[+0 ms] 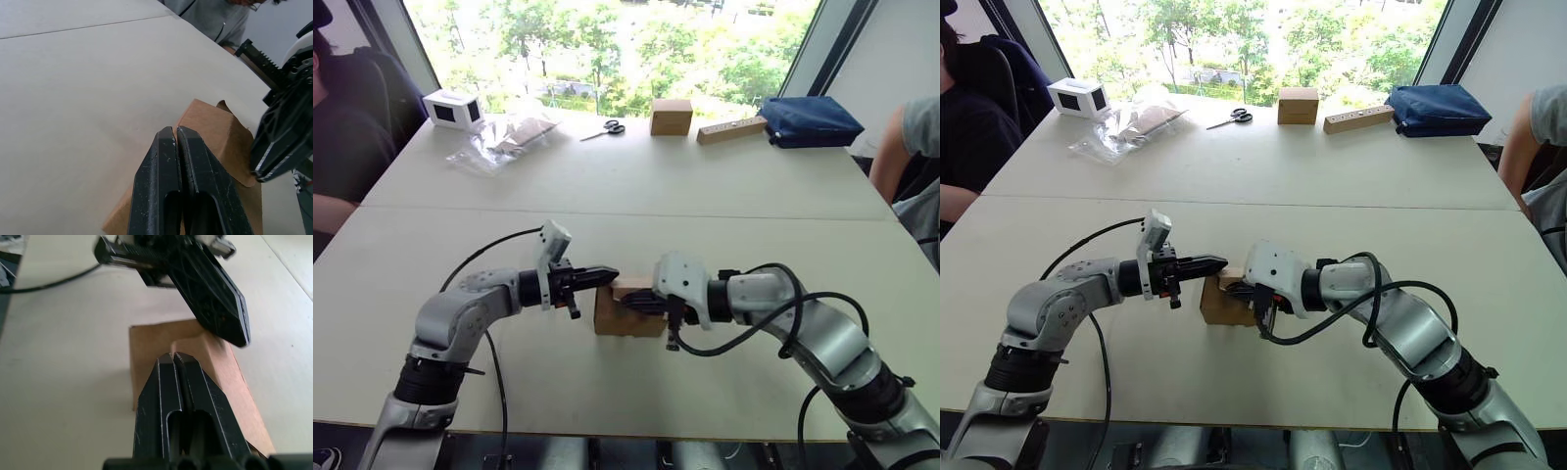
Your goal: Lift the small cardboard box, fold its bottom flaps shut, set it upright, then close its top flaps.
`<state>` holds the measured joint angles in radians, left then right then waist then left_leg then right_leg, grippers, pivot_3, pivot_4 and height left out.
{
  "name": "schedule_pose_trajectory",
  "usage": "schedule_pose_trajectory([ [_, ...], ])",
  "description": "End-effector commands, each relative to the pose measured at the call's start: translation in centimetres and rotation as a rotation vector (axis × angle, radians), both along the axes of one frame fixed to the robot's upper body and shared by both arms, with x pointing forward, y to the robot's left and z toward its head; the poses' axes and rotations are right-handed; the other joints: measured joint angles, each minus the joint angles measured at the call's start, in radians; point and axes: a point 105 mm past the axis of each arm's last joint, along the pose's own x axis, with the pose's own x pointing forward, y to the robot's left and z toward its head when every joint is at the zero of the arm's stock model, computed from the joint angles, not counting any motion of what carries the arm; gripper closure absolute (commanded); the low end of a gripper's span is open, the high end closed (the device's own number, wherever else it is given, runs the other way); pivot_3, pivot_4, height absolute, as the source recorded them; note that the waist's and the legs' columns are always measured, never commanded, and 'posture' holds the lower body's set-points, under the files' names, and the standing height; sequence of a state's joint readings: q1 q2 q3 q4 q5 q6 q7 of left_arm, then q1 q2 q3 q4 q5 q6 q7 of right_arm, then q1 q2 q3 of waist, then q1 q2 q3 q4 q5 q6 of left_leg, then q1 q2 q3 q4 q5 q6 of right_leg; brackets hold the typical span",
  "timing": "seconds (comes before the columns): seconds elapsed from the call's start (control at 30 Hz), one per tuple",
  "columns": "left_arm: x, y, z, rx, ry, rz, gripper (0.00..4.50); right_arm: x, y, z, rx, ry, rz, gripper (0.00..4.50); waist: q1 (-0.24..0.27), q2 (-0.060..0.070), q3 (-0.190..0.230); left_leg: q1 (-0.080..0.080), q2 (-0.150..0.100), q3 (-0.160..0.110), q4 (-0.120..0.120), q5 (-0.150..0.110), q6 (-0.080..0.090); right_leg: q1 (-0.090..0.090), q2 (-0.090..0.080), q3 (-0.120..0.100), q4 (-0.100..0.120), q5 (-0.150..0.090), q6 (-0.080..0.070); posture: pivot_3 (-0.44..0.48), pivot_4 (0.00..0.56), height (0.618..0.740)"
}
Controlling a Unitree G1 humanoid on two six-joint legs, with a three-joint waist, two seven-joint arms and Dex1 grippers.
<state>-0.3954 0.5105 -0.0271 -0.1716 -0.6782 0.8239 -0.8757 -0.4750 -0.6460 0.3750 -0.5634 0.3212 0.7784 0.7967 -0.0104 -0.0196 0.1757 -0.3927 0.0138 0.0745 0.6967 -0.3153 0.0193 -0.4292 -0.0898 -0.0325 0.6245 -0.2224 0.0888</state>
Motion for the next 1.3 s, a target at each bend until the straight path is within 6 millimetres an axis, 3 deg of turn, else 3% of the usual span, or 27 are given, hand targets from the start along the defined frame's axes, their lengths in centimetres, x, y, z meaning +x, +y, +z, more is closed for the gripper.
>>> schedule_pose_trajectory([
  [0.03,-0.4,-0.6,0.7,-0.011,-0.022,-0.034,4.42,0.5,0.2,0.9,0.006,-0.062,0.004,4.50,0.000,0.000,0.000,0.000,0.000,0.000,0.000,0.000,0.000,0.000,0.000,0.000,0.000,0.000,0.000,0.000,0.150,0.740],
  [0.6,-0.9,-1.0,0.8,-0.018,-0.013,-0.050,4.42,1.4,0.2,0.5,-0.009,-0.111,-0.030,4.50,0.000,0.000,0.000,0.000,0.000,0.000,0.000,0.000,0.000,0.000,0.000,0.000,0.000,0.000,0.000,0.000,0.150,0.740],
  [0.8,-1.2,-1.1,1.1,0.024,-0.040,-0.061,4.42,-0.1,0.8,0.6,0.052,-0.030,0.018,4.50,0.000,0.000,0.000,0.000,0.000,0.000,0.000,0.000,0.000,0.000,0.000,0.000,0.000,0.000,0.000,0.000,0.150,0.740],
  [1.17,-1.6,-1.3,0.1,0.180,-0.100,-0.116,4.42,-0.8,-1.2,2.4,0.163,0.064,-0.020,4.50,0.000,0.000,0.000,-0.001,0.000,0.000,-0.002,0.000,0.000,0.000,-0.002,0.000,-0.005,0.000,-0.001,0.000,0.150,0.740],
  [1.3,-1.4,-1.3,0.0,0.212,-0.139,-0.103,4.42,0.8,-2.8,3.1,0.229,0.059,-0.121,4.50,0.000,0.000,0.000,-0.001,0.000,0.000,-0.003,0.000,0.000,0.000,-0.004,0.000,-0.006,0.000,-0.001,0.000,0.150,0.740],
])
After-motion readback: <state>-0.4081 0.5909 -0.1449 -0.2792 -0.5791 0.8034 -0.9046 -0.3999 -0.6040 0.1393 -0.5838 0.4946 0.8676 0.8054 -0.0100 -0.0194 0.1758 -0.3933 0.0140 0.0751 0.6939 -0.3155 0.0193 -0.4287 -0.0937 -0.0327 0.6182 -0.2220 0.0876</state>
